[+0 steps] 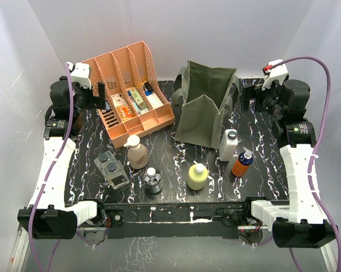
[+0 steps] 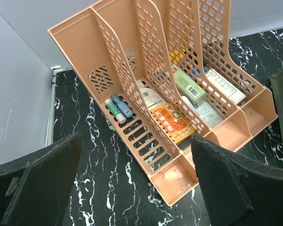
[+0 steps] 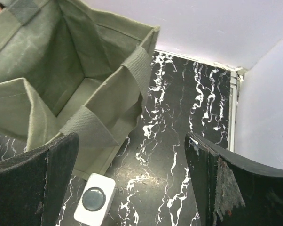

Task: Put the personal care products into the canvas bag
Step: Move the canvas bag to the center of the board.

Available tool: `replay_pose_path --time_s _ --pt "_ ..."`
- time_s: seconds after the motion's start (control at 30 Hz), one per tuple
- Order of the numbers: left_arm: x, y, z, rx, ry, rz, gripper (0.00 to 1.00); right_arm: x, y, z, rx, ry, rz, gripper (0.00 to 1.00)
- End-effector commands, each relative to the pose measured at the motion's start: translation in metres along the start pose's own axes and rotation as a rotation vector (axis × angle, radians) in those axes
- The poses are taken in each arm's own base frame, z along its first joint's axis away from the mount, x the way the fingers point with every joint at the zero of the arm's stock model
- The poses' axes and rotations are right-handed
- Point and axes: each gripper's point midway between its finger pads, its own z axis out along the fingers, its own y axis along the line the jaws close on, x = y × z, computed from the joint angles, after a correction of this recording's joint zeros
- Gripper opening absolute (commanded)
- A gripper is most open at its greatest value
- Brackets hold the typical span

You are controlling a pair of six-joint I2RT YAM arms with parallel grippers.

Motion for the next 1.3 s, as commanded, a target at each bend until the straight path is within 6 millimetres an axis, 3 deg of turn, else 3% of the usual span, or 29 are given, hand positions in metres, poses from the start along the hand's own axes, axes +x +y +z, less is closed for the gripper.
replay_pose_path --time_s 0.0,0.2,0.43,0.57,0.67,0.9,1.0,1.1,1.27 --pt "-0.004 -0.009 -0.007 0.055 -0.032 -0.004 0.97 -0.033 0.020 -0.006 -0.130 -0.087 -0.072 0.99" --pt "0.003 -0.016 -0.001 0.099 -0.019 0.011 0.97 -0.051 0.073 0.008 -0.320 -0.080 -0.161 0.99" --pt "0.012 -0.021 0.004 0.132 0.008 0.023 0.97 -0.040 0.144 0.034 -0.514 -0.006 -0.269 0.99" --pt "0.013 -0.024 0.006 0.148 0.012 0.009 0.97 -0.007 0.158 0.053 -0.518 0.105 -0.355 0.98" --pt "0.012 -0.026 0.006 0.159 0.010 0.008 0.97 0.012 0.157 0.064 -0.492 0.172 -0.406 0.95" --pt "0.015 -0.032 0.011 0.196 0.024 -0.008 0.97 0.025 0.145 0.076 -0.428 0.186 -0.490 0.92" --pt "0.018 -0.034 0.012 0.207 0.032 -0.010 0.97 0.036 0.153 0.073 -0.491 0.206 -0.507 0.83" --pt "0.020 -0.035 0.015 0.213 0.039 -0.005 0.97 0.048 0.176 0.059 -0.619 0.218 -0.530 0.68" --pt "0.027 -0.040 0.021 0.246 0.068 0.012 0.97 0.045 0.212 0.031 -0.744 0.178 -0.577 0.30"
